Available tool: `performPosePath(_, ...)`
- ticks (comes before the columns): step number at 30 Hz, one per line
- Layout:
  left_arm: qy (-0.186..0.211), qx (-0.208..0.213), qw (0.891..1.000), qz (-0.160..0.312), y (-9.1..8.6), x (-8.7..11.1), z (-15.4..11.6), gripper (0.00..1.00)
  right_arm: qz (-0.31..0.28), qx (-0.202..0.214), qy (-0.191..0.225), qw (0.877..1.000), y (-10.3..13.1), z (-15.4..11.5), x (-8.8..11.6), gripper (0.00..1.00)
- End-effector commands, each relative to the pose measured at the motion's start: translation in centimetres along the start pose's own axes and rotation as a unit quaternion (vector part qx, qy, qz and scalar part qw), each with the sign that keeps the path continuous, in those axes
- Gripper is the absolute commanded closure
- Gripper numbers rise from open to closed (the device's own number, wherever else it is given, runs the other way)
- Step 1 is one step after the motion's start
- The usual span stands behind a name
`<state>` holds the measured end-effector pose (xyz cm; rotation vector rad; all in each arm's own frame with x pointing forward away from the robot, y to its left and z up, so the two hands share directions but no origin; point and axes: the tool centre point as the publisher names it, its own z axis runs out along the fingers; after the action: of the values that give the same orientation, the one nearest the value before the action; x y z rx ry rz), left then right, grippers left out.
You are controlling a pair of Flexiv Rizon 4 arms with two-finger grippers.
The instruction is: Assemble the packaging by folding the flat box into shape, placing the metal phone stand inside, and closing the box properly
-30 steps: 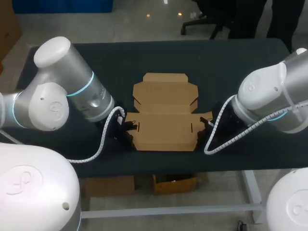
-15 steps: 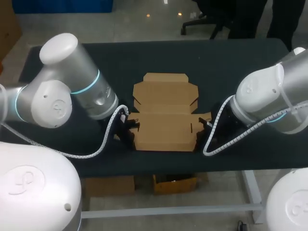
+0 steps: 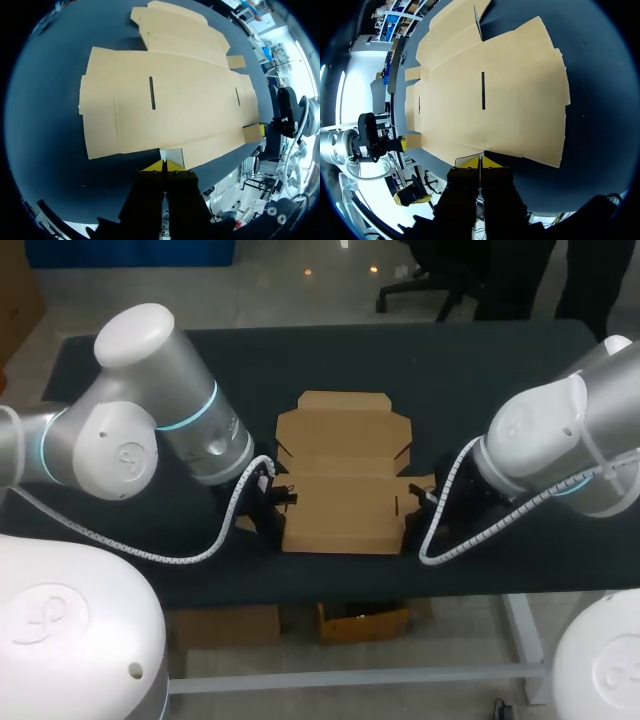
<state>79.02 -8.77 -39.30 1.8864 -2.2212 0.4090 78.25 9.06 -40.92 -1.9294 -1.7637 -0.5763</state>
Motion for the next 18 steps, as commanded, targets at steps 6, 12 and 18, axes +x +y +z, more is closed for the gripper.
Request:
performPosePath(6, -0.006, 0.003, 1.0, 0.005, 0.32, 0.56, -0.09, 1.0, 0.003, -0.011, -0.01, 1.0, -0.5, -0.07, 0.39, 1.0)
performPosePath(12, -0.006, 0.003, 1.0, 0.006, 0.38, 0.6, -0.08, 1.0, 0.007, -0.017, -0.011, 1.0, -0.7, -0.4, 0.07, 1.0)
performPosePath(18, -0.005, 0.001, 1.0, 0.005, 0.47, 0.55, 0.01, 1.0, 0.01, -0.024, -0.009, 1.0, -0.97, -0.79, -0.14, 1.0)
